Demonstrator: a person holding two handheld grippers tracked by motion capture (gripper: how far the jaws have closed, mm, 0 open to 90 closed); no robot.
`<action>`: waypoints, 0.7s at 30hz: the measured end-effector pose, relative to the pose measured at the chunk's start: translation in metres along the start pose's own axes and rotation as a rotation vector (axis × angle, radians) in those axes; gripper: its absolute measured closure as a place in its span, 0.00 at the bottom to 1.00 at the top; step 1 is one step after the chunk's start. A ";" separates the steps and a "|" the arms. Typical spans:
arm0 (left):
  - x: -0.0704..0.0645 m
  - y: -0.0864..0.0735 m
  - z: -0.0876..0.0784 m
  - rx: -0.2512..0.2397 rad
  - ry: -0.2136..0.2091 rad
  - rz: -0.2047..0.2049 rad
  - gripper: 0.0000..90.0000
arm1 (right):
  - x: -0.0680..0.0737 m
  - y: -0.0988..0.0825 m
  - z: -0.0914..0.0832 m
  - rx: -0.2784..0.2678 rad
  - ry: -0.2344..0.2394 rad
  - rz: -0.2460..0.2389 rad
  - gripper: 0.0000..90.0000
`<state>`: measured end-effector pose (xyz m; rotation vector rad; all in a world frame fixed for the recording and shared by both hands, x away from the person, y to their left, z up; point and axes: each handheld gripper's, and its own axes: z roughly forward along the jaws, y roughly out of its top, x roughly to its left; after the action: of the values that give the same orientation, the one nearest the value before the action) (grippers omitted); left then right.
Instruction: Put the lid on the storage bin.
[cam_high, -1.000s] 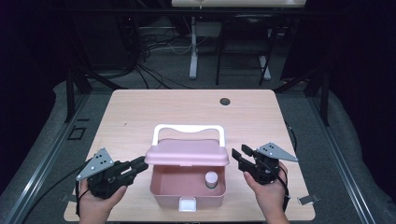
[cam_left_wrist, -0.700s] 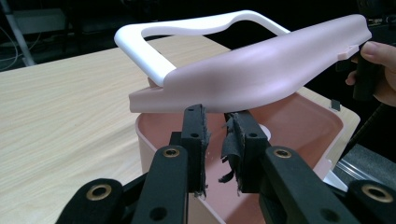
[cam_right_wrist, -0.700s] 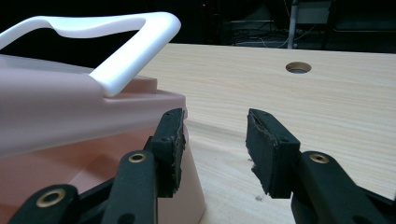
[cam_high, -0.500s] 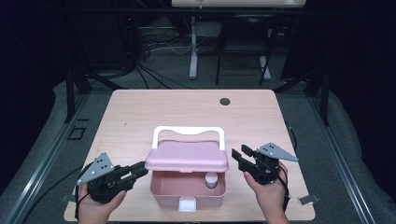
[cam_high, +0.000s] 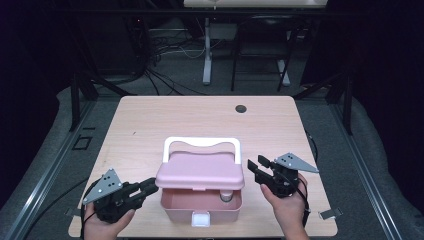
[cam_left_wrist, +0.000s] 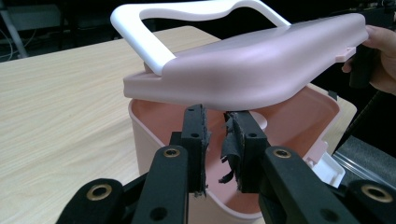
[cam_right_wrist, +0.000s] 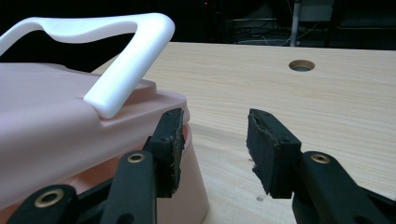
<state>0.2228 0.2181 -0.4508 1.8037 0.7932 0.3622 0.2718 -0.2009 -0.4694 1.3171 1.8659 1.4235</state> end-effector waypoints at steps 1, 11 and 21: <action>-0.001 -0.001 0.000 -0.001 0.000 -0.003 0.86 | 0.000 0.000 0.000 -0.001 0.000 0.002 0.62; -0.001 -0.010 0.002 0.016 0.000 -0.005 0.86 | -0.001 -0.002 0.001 0.000 0.000 0.005 0.62; -0.002 -0.016 0.003 0.029 -0.004 -0.015 0.87 | -0.001 -0.003 0.002 0.006 -0.001 0.006 0.62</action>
<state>0.2180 0.2178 -0.4668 1.8240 0.8120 0.3390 0.2723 -0.2012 -0.4730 1.3274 1.8686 1.4202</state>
